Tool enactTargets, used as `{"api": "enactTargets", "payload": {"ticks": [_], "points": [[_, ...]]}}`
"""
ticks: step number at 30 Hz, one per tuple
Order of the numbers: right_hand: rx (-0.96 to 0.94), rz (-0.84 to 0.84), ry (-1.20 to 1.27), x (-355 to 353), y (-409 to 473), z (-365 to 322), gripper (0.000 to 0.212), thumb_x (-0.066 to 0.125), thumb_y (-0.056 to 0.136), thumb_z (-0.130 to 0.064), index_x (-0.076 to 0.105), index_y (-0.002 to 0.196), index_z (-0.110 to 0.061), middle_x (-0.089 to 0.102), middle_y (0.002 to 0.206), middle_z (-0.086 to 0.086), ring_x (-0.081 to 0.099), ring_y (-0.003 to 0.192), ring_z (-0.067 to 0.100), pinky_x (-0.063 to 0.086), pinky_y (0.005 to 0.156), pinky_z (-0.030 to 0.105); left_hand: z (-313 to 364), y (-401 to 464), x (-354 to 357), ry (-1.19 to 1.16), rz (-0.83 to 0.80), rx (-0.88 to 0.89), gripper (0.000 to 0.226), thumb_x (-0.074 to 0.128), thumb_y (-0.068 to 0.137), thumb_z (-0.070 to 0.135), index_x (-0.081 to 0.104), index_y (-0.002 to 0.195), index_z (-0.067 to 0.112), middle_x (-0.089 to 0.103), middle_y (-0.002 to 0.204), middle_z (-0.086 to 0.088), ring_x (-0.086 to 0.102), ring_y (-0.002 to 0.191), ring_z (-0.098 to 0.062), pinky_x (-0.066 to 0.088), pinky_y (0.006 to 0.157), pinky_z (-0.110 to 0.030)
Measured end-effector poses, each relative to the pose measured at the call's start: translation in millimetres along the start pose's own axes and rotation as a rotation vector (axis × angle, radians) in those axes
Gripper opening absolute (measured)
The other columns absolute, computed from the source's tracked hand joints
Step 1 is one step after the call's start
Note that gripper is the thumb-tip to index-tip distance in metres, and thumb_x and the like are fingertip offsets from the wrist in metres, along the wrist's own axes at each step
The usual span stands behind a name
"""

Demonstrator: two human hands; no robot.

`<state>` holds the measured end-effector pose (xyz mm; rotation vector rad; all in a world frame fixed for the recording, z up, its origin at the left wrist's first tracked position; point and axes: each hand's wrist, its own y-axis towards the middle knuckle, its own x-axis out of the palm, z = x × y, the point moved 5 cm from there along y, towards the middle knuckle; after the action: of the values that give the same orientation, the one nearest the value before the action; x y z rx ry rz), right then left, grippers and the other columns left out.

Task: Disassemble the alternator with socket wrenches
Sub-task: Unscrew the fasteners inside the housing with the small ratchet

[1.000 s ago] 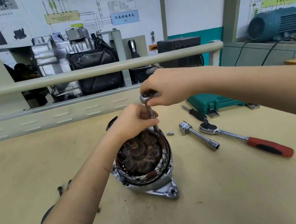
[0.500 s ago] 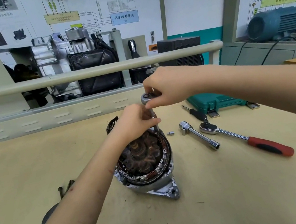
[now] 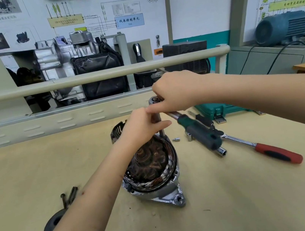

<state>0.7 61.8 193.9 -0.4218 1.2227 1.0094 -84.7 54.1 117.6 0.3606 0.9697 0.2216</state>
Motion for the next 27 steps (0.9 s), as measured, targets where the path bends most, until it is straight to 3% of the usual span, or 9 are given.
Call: {"api": "enactTargets", "payload": {"ticks": [4, 6, 10, 13, 15, 17, 20, 24, 27], "points": [[-0.079, -0.061, 0.176, 0, 1, -3, 0.034, 0.046, 0.093, -0.036, 0.056, 0.101, -0.005, 0.058, 0.087, 0.007, 0.05, 0.075, 0.019, 0.035, 0.056, 0.027, -4, -2, -2, -0.072, -0.112, -0.026, 0.015, 0.071, 0.079, 0.022, 0.061, 0.07, 0.015, 0.063, 0.073, 0.007, 0.06, 0.072, -0.013, 0.048, 0.066, -0.02], [-0.105, -0.081, 0.205, -1, -1, -3, 0.031, 0.047, 0.093, -0.032, 0.055, 0.108, -0.006, 0.06, 0.095, 0.007, 0.052, 0.083, 0.021, 0.037, 0.064, 0.028, -5, -6, -4, -0.174, -0.147, -0.034, 0.014, 0.069, 0.08, 0.014, 0.061, 0.07, 0.017, 0.069, 0.084, -0.002, 0.064, 0.08, -0.02, 0.051, 0.08, -0.032], [-0.043, -0.016, 0.016, -2, -1, -1, 0.044, 0.042, 0.091, -0.051, 0.053, 0.085, -0.008, 0.046, 0.066, -0.002, 0.044, 0.058, 0.014, 0.032, 0.047, 0.027, -2, -7, -2, -0.051, -0.038, 0.011, 0.022, 0.07, 0.081, 0.021, 0.056, 0.066, 0.013, 0.055, 0.058, 0.001, 0.05, 0.056, -0.015, 0.04, 0.057, -0.023], [-0.035, -0.005, 0.022, -2, 0, -1, 0.048, 0.043, 0.09, -0.052, 0.055, 0.084, -0.006, 0.047, 0.064, 0.0, 0.041, 0.055, 0.013, 0.03, 0.045, 0.026, -3, -6, -1, -0.081, -0.044, 0.003, 0.018, 0.07, 0.081, 0.02, 0.062, 0.079, 0.004, 0.06, 0.067, -0.005, 0.054, 0.063, -0.019, 0.044, 0.066, -0.03], [-0.063, -0.053, 0.087, 0, 0, -1, 0.04, 0.045, 0.092, -0.043, 0.057, 0.099, -0.005, 0.055, 0.078, 0.004, 0.048, 0.066, 0.017, 0.035, 0.052, 0.027, -5, -8, 0, -0.185, -0.093, -0.018, 0.008, 0.068, 0.082, 0.014, 0.062, 0.077, 0.013, 0.068, 0.084, -0.006, 0.062, 0.075, -0.017, 0.049, 0.077, -0.029], [-0.071, -0.1, 0.163, 2, 0, 1, 0.033, 0.046, 0.093, -0.035, 0.055, 0.108, -0.007, 0.059, 0.094, 0.007, 0.051, 0.078, 0.019, 0.036, 0.061, 0.027, -5, -9, -1, -0.277, -0.129, -0.042, 0.012, 0.067, 0.082, 0.01, 0.062, 0.077, 0.02, 0.068, 0.093, -0.002, 0.064, 0.081, -0.009, 0.05, 0.084, -0.024], [-0.071, -0.068, 0.101, 1, -3, 3, 0.032, 0.044, 0.093, -0.037, 0.055, 0.103, -0.009, 0.057, 0.085, 0.005, 0.051, 0.072, 0.019, 0.034, 0.054, 0.027, -5, -6, -2, -0.197, -0.071, -0.045, 0.017, 0.07, 0.081, 0.018, 0.059, 0.069, 0.024, 0.068, 0.079, 0.001, 0.06, 0.068, -0.003, 0.047, 0.07, -0.015], [0.029, -0.006, 0.024, 0, -4, 9, 0.047, 0.041, 0.09, -0.05, 0.048, 0.066, -0.01, 0.05, 0.057, 0.001, 0.042, 0.05, 0.013, 0.029, 0.044, 0.025, 1, 0, 0, 0.019, 0.003, -0.008, 0.021, 0.07, 0.078, 0.029, 0.055, 0.067, 0.021, 0.055, 0.061, 0.005, 0.052, 0.06, -0.014, 0.041, 0.059, -0.027], [0.0, -0.037, 0.197, 3, -4, 8, 0.039, 0.047, 0.091, -0.039, 0.058, 0.084, -0.002, 0.057, 0.07, 0.01, 0.051, 0.064, 0.024, 0.038, 0.055, 0.032, -1, -1, 2, -0.077, -0.051, -0.009, 0.017, 0.07, 0.08, 0.021, 0.057, 0.069, 0.018, 0.067, 0.076, -0.006, 0.061, 0.069, -0.019, 0.048, 0.068, -0.031]]}}
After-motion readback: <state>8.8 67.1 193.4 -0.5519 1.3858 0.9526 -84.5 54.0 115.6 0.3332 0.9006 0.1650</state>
